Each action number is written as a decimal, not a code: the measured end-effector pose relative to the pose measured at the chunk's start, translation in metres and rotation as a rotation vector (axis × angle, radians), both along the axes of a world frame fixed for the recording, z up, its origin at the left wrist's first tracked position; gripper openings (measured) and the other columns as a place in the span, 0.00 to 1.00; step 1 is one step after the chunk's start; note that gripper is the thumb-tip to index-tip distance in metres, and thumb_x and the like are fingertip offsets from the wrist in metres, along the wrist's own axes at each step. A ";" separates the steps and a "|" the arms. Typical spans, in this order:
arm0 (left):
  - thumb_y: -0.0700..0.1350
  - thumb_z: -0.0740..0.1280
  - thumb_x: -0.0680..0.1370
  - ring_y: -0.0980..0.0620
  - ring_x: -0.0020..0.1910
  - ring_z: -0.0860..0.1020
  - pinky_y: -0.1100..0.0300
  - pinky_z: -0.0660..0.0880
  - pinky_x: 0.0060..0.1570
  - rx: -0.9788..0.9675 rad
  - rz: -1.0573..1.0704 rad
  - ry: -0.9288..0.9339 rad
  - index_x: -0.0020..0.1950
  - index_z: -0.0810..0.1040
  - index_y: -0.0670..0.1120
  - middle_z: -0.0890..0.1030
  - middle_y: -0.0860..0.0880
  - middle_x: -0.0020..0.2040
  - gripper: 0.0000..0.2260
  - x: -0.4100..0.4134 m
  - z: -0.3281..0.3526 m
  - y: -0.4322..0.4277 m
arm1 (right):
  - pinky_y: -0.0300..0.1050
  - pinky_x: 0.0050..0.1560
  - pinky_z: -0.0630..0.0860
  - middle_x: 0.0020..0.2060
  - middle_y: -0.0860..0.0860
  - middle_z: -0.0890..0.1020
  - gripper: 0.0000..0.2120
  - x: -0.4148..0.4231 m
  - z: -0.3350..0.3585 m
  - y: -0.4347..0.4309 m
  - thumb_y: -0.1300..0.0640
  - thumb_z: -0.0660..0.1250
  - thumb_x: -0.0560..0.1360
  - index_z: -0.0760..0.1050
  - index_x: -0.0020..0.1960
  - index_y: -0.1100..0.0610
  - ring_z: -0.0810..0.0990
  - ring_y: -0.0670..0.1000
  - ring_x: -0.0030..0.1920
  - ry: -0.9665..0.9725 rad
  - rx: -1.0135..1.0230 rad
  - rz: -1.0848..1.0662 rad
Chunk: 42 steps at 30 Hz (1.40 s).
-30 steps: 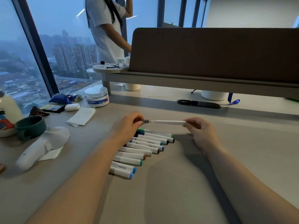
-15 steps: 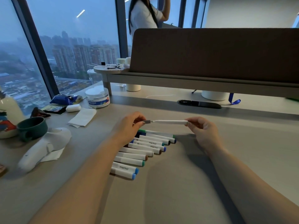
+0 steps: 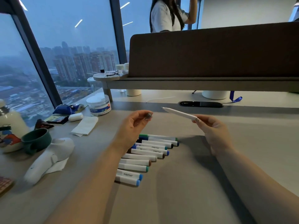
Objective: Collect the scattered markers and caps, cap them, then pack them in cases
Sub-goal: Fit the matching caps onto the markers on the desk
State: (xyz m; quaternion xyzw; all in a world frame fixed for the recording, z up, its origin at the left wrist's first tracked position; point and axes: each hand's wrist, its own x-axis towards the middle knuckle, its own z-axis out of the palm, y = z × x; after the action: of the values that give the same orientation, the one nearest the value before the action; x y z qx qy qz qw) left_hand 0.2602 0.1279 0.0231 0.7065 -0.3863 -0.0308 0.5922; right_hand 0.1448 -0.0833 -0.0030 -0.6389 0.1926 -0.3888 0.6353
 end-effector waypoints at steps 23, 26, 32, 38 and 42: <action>0.47 0.63 0.79 0.52 0.46 0.79 0.59 0.78 0.46 -0.283 0.216 0.730 0.49 0.75 0.46 0.80 0.47 0.46 0.05 -0.002 -0.003 -0.019 | 0.34 0.50 0.76 0.41 0.51 0.83 0.06 0.000 0.001 0.011 0.65 0.67 0.75 0.80 0.50 0.59 0.81 0.42 0.42 0.014 -0.008 0.168; 0.45 0.63 0.79 0.52 0.45 0.79 0.60 0.78 0.45 -0.351 0.188 0.804 0.48 0.76 0.45 0.80 0.46 0.45 0.05 -0.001 -0.002 -0.019 | 0.33 0.49 0.76 0.41 0.52 0.83 0.07 0.000 0.003 0.014 0.65 0.67 0.74 0.80 0.48 0.56 0.80 0.44 0.43 0.028 -0.023 0.177; 0.42 0.63 0.79 0.53 0.43 0.81 0.62 0.79 0.44 -0.387 0.125 0.805 0.54 0.77 0.41 0.82 0.46 0.44 0.07 0.000 -0.003 -0.019 | 0.31 0.48 0.76 0.41 0.51 0.83 0.07 -0.001 0.003 0.014 0.65 0.66 0.75 0.80 0.48 0.57 0.80 0.42 0.42 0.028 -0.014 0.174; 0.42 0.62 0.79 0.51 0.48 0.80 0.59 0.79 0.49 -0.265 0.143 0.623 0.55 0.76 0.44 0.81 0.45 0.50 0.07 0.000 -0.006 -0.019 | 0.30 0.46 0.76 0.41 0.51 0.83 0.07 0.000 0.002 0.015 0.66 0.66 0.75 0.79 0.51 0.61 0.81 0.40 0.40 0.033 -0.024 0.155; 0.41 0.63 0.79 0.55 0.46 0.81 0.66 0.79 0.45 -0.134 0.215 0.294 0.53 0.76 0.46 0.81 0.48 0.48 0.05 -0.001 -0.009 -0.018 | 0.30 0.46 0.76 0.42 0.51 0.83 0.06 0.000 0.003 0.016 0.64 0.67 0.75 0.80 0.49 0.55 0.80 0.44 0.43 0.057 -0.072 0.118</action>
State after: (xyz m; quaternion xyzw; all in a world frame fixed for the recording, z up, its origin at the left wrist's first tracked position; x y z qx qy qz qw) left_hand 0.2590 0.1097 0.0144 0.6904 -0.2194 -0.0444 0.6879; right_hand 0.1445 -0.0669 -0.0002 -0.6824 0.1586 -0.3392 0.6278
